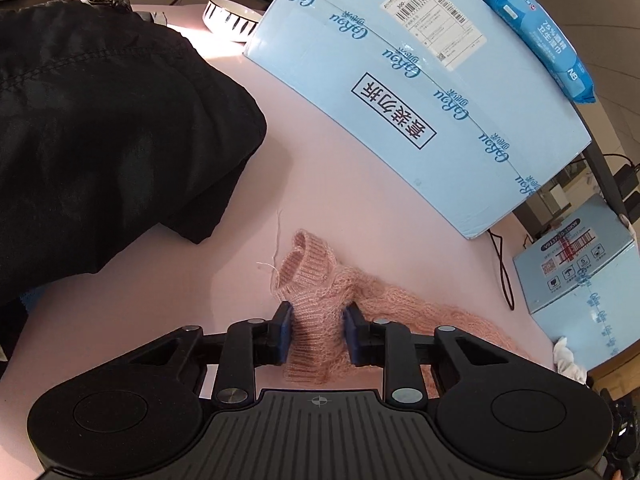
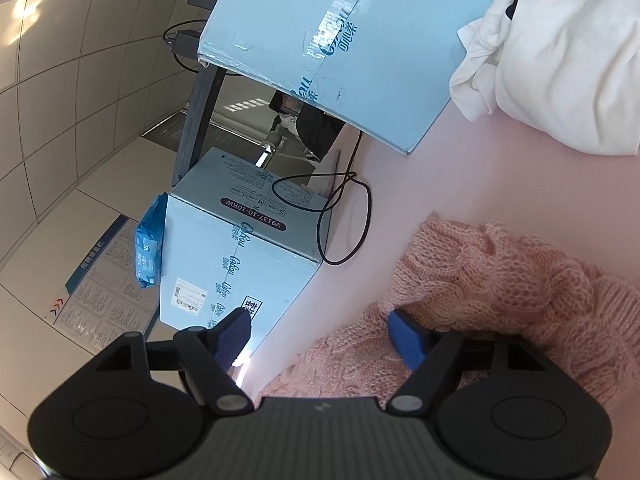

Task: Fold clothes

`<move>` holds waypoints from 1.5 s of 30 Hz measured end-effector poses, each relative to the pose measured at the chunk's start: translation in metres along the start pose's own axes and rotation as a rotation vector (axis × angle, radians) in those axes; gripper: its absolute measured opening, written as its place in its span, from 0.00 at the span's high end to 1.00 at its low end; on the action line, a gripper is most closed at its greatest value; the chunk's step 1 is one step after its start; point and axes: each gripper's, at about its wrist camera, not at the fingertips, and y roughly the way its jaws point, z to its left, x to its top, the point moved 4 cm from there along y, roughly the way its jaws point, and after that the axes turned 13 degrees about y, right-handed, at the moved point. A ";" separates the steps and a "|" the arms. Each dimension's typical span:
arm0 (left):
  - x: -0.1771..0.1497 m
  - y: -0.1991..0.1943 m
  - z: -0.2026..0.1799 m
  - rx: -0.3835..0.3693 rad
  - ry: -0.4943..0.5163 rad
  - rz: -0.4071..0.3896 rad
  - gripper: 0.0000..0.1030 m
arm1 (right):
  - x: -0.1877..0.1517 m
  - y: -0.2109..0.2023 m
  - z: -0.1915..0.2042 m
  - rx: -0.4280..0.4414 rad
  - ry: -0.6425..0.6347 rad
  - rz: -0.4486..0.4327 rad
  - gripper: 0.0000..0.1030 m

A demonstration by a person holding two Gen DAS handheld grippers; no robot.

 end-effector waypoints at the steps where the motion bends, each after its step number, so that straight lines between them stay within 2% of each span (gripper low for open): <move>1: 0.000 -0.001 -0.002 0.005 0.004 -0.005 0.84 | 0.000 0.000 0.000 0.001 0.001 0.000 0.25; 5: 0.008 -0.013 -0.009 0.036 0.037 -0.055 0.87 | 0.001 -0.001 -0.001 0.004 0.008 0.003 0.25; 10: 0.036 -0.013 -0.027 0.062 0.147 -0.093 0.87 | 0.005 -0.001 -0.004 0.019 0.046 0.011 0.25; 14: 0.035 0.032 -0.022 0.161 0.226 0.055 0.84 | 0.008 -0.002 -0.008 0.036 0.082 0.019 0.25; 16: 0.031 0.042 -0.014 0.153 0.212 0.079 0.81 | 0.010 -0.003 -0.010 0.043 0.101 0.022 0.25; 17: 0.031 0.041 -0.011 0.138 0.200 0.070 0.77 | 0.010 -0.003 -0.011 0.047 0.110 0.024 0.25; 19: 0.034 0.035 -0.004 0.139 0.140 0.067 0.53 | 0.011 -0.004 -0.012 0.051 0.122 0.026 0.25; 20: 0.037 0.030 -0.001 0.154 0.120 0.049 0.45 | 0.011 -0.004 -0.012 0.052 0.126 0.027 0.25; 24: 0.057 -0.001 -0.002 0.255 0.104 -0.115 0.45 | 0.011 -0.004 -0.012 0.052 0.128 0.028 0.25; 25: 0.060 -0.007 -0.009 0.253 0.124 -0.154 0.45 | 0.011 -0.004 -0.012 0.052 0.128 0.028 0.25; 27: 0.063 -0.009 -0.028 0.171 0.184 -0.161 0.45 | 0.011 -0.004 -0.012 0.053 0.129 0.029 0.25; 30: 0.053 0.004 -0.070 -0.065 0.274 -0.050 0.45 | 0.011 -0.004 -0.012 0.055 0.128 0.031 0.25; 31: 0.048 0.010 -0.080 -0.098 0.303 -0.018 0.45 | 0.011 -0.004 -0.013 0.055 0.126 0.031 0.25; 34: 0.025 0.031 -0.098 -0.123 0.382 0.060 0.45 | 0.010 -0.004 -0.013 0.055 0.123 0.031 0.25; 35: 0.017 0.034 -0.095 -0.121 0.378 0.073 0.45 | 0.010 -0.004 -0.013 0.055 0.124 0.031 0.25; 37: -0.002 0.038 -0.078 -0.135 0.334 0.084 0.45 | 0.010 -0.005 -0.014 0.057 0.132 0.029 0.25; 40: -0.009 0.022 -0.052 -0.216 0.240 0.020 0.45 | 0.010 -0.005 -0.015 0.057 0.146 0.028 0.25; 42: 0.000 0.015 -0.029 -0.236 0.103 0.010 0.45 | 0.010 -0.005 -0.016 0.056 0.159 0.031 0.25; 44: 0.013 0.008 -0.011 -0.201 0.008 -0.011 0.45 | 0.010 -0.006 -0.017 0.058 0.173 0.033 0.25; 45: 0.021 0.002 -0.008 -0.147 0.001 -0.031 0.45 | 0.010 -0.006 -0.018 0.060 0.180 0.033 0.25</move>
